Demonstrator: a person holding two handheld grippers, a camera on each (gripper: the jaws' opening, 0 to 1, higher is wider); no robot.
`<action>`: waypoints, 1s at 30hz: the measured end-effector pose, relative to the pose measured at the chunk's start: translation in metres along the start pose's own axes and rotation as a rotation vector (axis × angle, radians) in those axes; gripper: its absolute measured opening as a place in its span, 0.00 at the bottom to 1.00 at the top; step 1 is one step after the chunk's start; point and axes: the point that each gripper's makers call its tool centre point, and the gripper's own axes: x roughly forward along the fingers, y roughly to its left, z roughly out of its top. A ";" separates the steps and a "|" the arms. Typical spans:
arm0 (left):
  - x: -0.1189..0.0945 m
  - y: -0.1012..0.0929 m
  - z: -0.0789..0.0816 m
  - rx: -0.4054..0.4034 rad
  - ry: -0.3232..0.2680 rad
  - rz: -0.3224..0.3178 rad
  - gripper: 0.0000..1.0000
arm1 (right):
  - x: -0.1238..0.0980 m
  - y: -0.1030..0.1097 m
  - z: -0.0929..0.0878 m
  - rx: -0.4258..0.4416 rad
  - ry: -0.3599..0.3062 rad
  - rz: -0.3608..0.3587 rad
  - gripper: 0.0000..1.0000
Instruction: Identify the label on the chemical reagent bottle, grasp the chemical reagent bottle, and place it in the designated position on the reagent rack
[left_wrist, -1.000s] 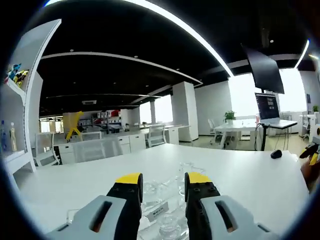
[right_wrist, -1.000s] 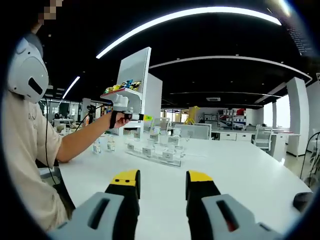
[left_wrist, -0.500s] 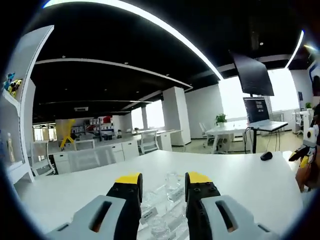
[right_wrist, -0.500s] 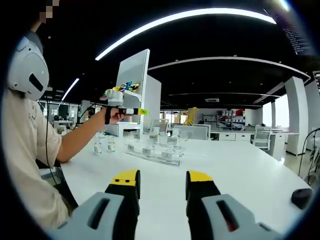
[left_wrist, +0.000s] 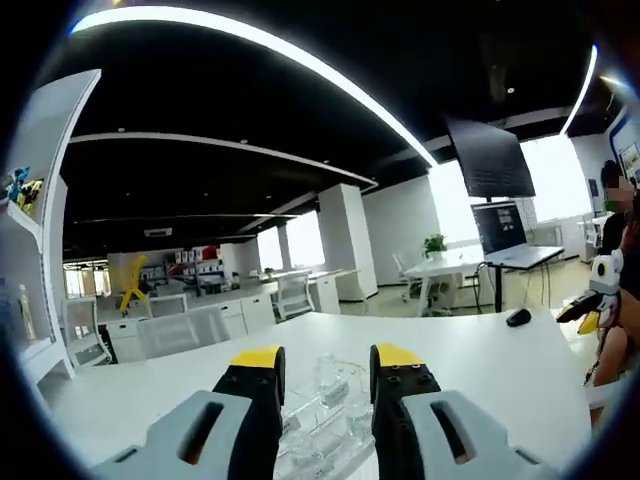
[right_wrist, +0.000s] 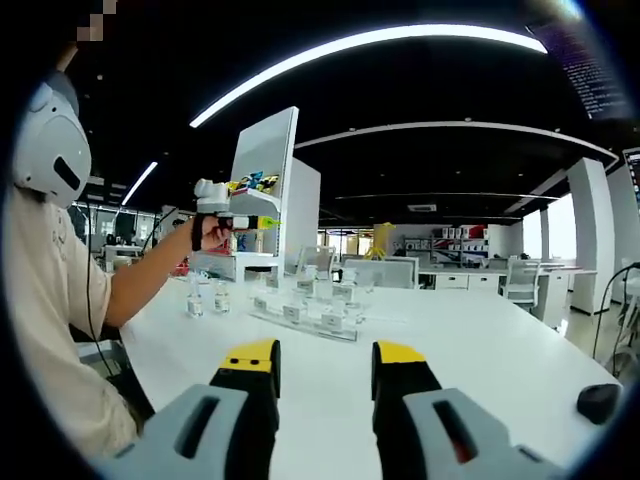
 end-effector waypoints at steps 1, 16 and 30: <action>-0.005 -0.002 0.003 0.018 -0.005 0.009 0.34 | 0.000 0.001 0.000 0.000 0.000 0.001 0.36; -0.067 -0.023 0.017 0.108 -0.015 0.036 0.34 | 0.000 -0.001 0.001 0.004 -0.011 0.004 0.36; -0.115 -0.040 -0.013 0.048 0.005 0.015 0.34 | 0.008 -0.002 -0.003 0.014 -0.006 0.006 0.36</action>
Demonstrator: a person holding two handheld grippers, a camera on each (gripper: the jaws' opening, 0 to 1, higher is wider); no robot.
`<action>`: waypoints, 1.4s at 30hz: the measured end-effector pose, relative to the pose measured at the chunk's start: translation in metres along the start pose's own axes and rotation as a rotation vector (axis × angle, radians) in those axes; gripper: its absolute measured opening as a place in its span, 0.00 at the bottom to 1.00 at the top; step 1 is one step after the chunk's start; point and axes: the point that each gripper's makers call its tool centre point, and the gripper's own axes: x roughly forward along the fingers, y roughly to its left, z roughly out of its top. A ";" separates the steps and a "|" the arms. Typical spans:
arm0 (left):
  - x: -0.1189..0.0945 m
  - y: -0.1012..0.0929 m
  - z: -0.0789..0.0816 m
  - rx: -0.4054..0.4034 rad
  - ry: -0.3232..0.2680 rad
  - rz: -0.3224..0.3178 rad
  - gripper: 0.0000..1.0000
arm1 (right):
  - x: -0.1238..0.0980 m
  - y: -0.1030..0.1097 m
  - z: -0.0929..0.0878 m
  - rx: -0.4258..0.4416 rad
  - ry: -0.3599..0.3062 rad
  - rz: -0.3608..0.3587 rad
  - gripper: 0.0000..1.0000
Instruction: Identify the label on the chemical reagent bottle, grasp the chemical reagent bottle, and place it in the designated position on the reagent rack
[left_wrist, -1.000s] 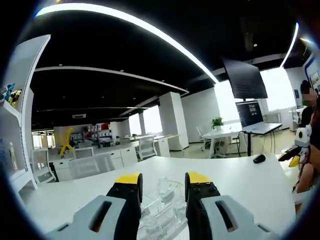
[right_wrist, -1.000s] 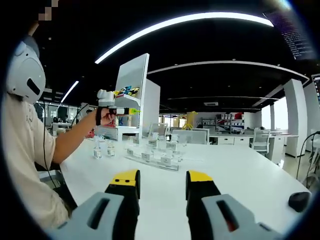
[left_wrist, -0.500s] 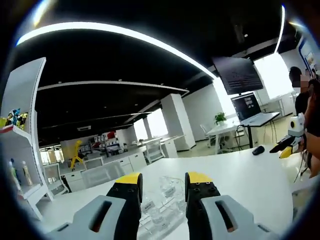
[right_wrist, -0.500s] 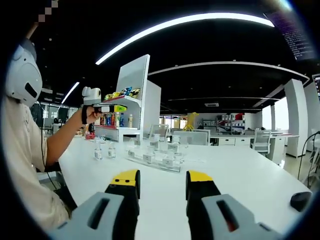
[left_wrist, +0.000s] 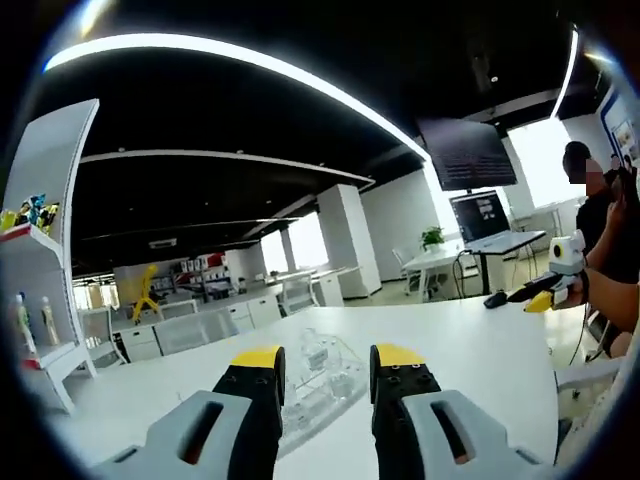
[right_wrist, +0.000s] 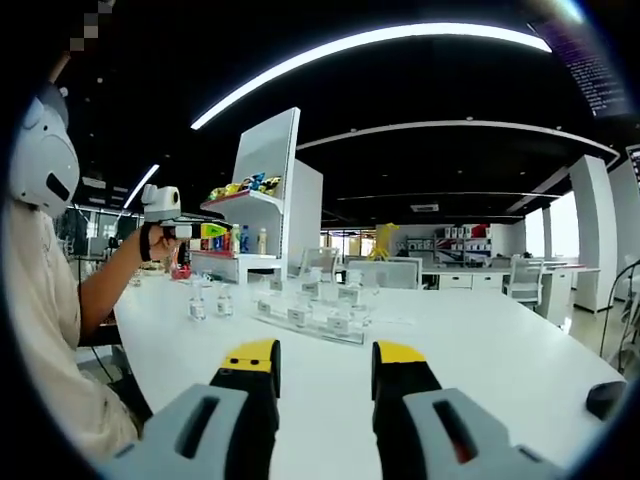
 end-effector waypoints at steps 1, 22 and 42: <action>-0.004 0.000 -0.003 0.005 0.010 0.003 0.34 | 0.001 0.000 0.000 0.003 -0.001 -0.001 0.36; -0.079 0.014 -0.015 0.003 0.013 0.101 0.36 | 0.008 -0.009 0.021 0.006 -0.046 -0.052 0.35; -0.159 0.021 -0.037 -0.015 0.042 0.250 0.35 | -0.011 0.004 0.033 -0.023 -0.074 -0.044 0.35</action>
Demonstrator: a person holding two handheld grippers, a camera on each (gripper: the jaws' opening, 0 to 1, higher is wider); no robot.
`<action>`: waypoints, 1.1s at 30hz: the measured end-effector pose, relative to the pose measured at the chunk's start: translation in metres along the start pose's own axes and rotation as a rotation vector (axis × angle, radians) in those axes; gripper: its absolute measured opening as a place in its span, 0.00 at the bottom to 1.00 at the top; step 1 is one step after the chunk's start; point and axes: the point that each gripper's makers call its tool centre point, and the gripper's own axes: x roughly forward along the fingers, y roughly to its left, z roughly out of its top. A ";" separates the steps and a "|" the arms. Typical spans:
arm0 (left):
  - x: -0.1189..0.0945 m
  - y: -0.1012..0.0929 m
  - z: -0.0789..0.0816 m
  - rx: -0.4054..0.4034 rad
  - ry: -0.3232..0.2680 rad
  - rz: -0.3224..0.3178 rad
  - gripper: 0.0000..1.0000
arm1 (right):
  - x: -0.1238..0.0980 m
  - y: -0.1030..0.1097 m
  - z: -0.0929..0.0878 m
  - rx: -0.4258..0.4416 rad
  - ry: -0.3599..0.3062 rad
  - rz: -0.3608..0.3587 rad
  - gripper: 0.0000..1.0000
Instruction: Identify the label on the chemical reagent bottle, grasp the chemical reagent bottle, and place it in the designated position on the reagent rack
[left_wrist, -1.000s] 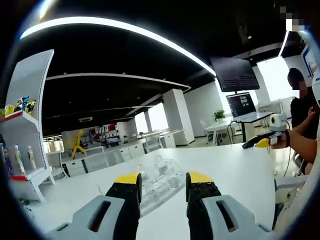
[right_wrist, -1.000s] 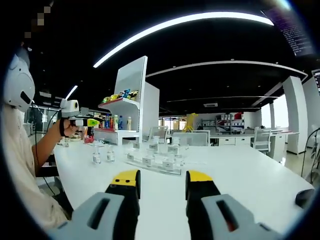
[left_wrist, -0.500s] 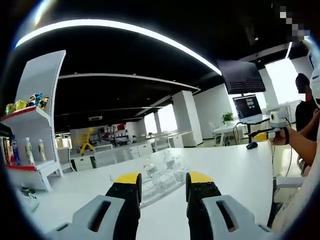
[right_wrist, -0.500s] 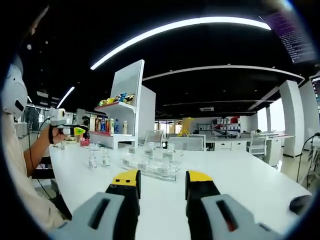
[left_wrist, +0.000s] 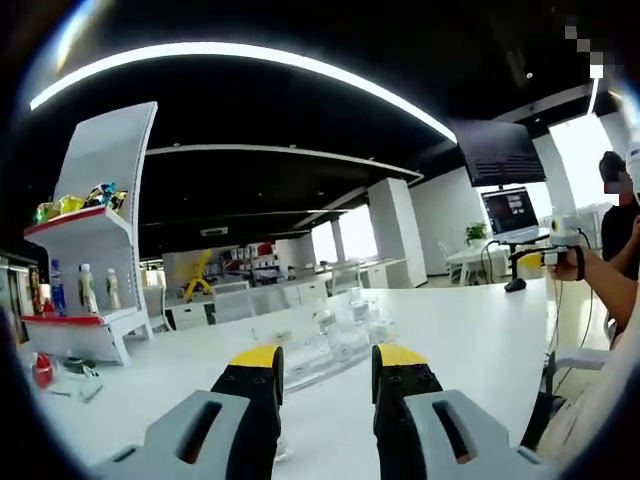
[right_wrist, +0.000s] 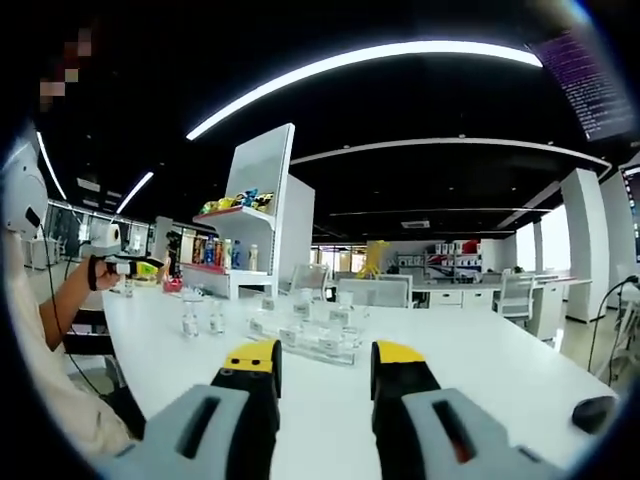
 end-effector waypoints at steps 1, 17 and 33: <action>-0.002 0.001 -0.002 0.011 0.008 0.005 0.35 | -0.001 0.000 0.000 0.000 -0.002 0.001 0.35; -0.050 0.029 -0.028 -0.007 0.041 0.133 0.35 | -0.006 0.009 0.010 -0.014 -0.012 0.017 0.35; -0.052 0.022 -0.037 -0.020 0.045 0.137 0.35 | -0.002 0.018 0.004 -0.008 0.000 0.033 0.35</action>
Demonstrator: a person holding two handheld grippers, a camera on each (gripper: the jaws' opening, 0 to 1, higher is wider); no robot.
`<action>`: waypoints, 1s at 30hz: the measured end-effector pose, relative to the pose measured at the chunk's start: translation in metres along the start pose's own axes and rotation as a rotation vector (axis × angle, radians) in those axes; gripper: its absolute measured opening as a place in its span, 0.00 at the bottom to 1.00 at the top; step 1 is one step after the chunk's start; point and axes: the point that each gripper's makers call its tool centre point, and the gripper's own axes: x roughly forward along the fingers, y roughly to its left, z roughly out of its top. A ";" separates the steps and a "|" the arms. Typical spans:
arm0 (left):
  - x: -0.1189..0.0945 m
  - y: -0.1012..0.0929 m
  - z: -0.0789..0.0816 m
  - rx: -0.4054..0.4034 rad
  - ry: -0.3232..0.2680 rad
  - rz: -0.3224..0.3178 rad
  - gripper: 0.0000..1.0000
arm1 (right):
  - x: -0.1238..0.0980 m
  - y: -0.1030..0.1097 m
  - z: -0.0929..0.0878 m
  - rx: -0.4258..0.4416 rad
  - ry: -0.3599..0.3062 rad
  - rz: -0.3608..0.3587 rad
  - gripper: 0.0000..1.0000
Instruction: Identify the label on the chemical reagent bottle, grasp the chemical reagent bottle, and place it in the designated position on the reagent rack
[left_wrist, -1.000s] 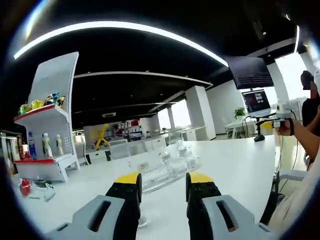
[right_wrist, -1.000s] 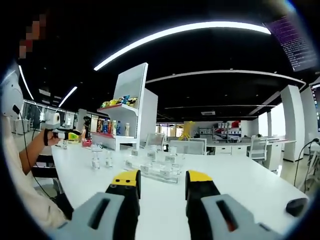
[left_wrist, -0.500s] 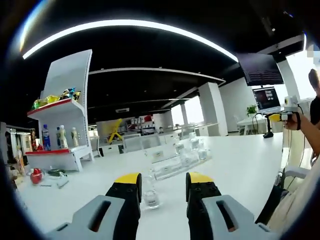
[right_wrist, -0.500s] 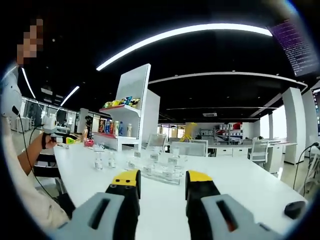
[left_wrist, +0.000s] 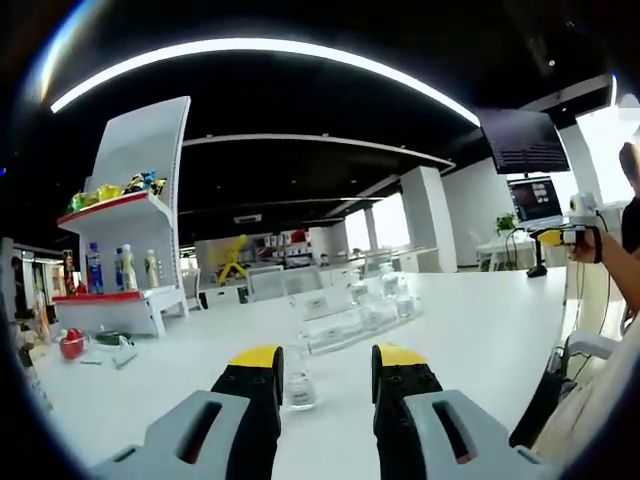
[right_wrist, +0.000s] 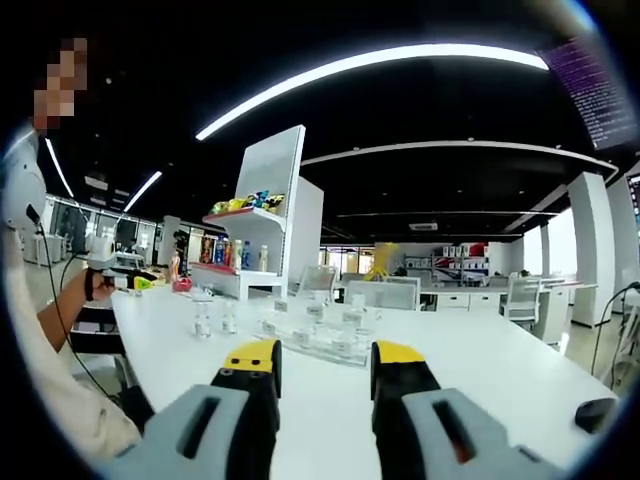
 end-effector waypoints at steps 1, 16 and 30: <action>0.000 -0.001 0.000 0.003 0.001 -0.004 0.35 | 0.000 0.000 -0.001 0.001 0.001 0.000 0.35; -0.006 0.008 0.008 -0.006 -0.020 0.026 0.35 | 0.011 0.011 -0.001 0.013 -0.011 0.027 0.35; 0.000 0.005 -0.009 -0.017 0.006 0.026 0.35 | -0.002 0.002 0.001 0.000 -0.016 -0.003 0.35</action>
